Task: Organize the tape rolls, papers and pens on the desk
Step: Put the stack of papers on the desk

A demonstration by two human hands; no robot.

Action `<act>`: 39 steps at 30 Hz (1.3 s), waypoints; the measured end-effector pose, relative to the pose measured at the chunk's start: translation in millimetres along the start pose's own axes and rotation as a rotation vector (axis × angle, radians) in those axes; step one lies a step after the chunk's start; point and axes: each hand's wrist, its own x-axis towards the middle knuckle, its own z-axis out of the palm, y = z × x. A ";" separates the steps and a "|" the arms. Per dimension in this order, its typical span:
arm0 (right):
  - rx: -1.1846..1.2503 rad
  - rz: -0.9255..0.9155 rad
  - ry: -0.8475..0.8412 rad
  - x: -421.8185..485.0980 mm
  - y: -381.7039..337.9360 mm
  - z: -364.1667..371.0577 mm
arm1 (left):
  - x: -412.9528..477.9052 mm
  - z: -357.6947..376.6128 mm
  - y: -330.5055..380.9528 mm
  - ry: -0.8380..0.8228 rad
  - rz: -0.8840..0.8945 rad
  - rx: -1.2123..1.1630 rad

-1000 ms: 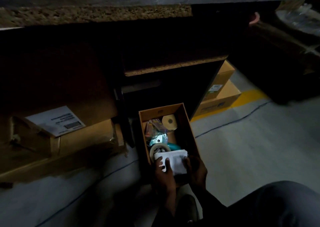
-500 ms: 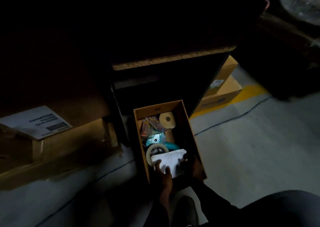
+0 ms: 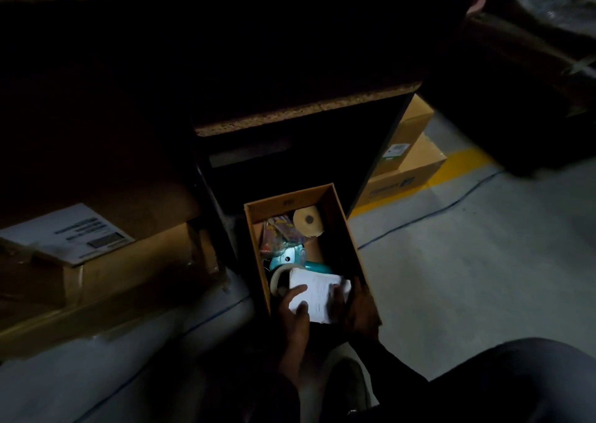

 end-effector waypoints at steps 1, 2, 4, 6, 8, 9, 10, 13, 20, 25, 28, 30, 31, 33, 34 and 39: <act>0.010 -0.021 -0.039 2.0 -5.1 -7.9 | 5.0 -2.9 7.3 -0.054 -0.017 0.029; 0.036 -0.069 -0.083 5.5 -10.7 -18.6 | 8.8 -7.5 20.2 -0.110 -0.037 0.057; 0.062 -0.200 -0.126 16.7 -23.7 -42.3 | 18.6 -20.0 48.6 -0.253 -0.027 0.101; 0.287 -0.212 -0.218 28.3 -42.1 -73.2 | 23.5 -33.2 84.2 -0.343 0.023 0.126; 0.516 -0.226 -0.325 38.7 -62.4 -108.8 | 25.7 -47.0 121.1 -0.372 0.059 0.120; 0.562 -0.250 -0.376 42.8 -75.3 -126.8 | 26.4 -52.7 138.8 -0.358 0.079 0.115; 0.592 -0.285 -0.412 46.7 -85.7 -140.6 | 26.9 -55.5 156.9 -0.346 0.097 0.078; 0.669 -0.392 -0.442 49.7 -118.6 -182.0 | 15.3 -58.7 211.1 -0.202 0.143 -0.042; 0.907 -0.321 -0.246 24.0 -166.4 -240.3 | -46.6 -46.0 302.2 -0.158 0.215 -0.303; 1.046 -0.347 -0.108 5.9 -195.2 -283.6 | -86.0 -43.1 350.5 -0.094 0.457 -0.244; 1.096 -0.370 -0.103 -5.0 -216.5 -313.2 | -101.6 -53.7 382.5 -0.060 0.574 -0.212; 1.130 -0.379 -0.098 -10.6 -230.6 -329.0 | -110.1 -60.7 402.4 -0.056 0.626 -0.194; 1.148 -0.382 -0.090 -13.0 -238.0 -336.0 | -112.9 -64.9 411.7 -0.039 0.653 -0.179; 1.184 -0.393 -0.076 -17.7 -253.3 -347.5 | -117.0 -74.0 427.1 0.017 0.705 -0.141; 1.194 -0.399 -0.069 -19.5 -261.5 -351.8 | -117.1 -78.3 434.2 0.047 0.705 -0.134; 1.241 -0.415 -0.036 -25.6 -309.8 -366.4 | -116.9 -112.1 467.9 0.115 0.673 -0.101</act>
